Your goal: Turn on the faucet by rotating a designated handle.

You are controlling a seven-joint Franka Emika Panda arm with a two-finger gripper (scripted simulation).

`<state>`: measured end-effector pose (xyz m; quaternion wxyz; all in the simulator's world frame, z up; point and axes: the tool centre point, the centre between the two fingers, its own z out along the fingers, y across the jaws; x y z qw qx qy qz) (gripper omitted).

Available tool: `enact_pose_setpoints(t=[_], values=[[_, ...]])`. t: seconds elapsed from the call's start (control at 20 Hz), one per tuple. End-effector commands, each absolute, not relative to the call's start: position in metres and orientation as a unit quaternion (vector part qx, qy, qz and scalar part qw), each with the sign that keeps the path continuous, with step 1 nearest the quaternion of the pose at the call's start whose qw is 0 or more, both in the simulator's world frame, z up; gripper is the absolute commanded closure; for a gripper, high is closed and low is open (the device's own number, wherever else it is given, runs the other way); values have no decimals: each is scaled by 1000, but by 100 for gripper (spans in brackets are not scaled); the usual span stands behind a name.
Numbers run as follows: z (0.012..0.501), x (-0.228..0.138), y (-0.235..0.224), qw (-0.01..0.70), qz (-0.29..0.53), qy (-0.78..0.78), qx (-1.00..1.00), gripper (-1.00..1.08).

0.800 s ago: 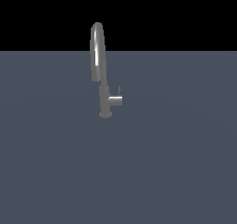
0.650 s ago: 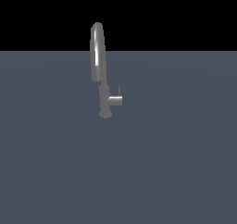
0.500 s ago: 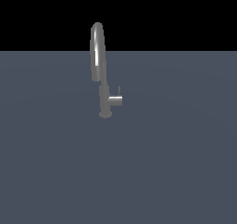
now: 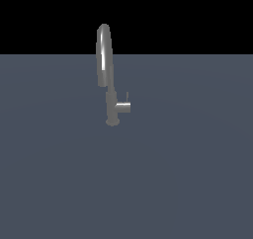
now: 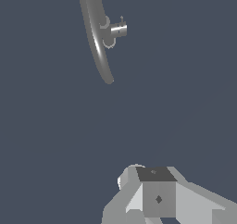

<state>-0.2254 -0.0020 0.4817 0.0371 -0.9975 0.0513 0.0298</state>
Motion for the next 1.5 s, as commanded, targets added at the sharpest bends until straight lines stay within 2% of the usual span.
enact_pose_setpoints(t=[0.0, 1.45], values=[[479, -215, -1, 48, 42, 62, -996, 108], [405, -50, 1, 229, 235, 241, -913, 108]])
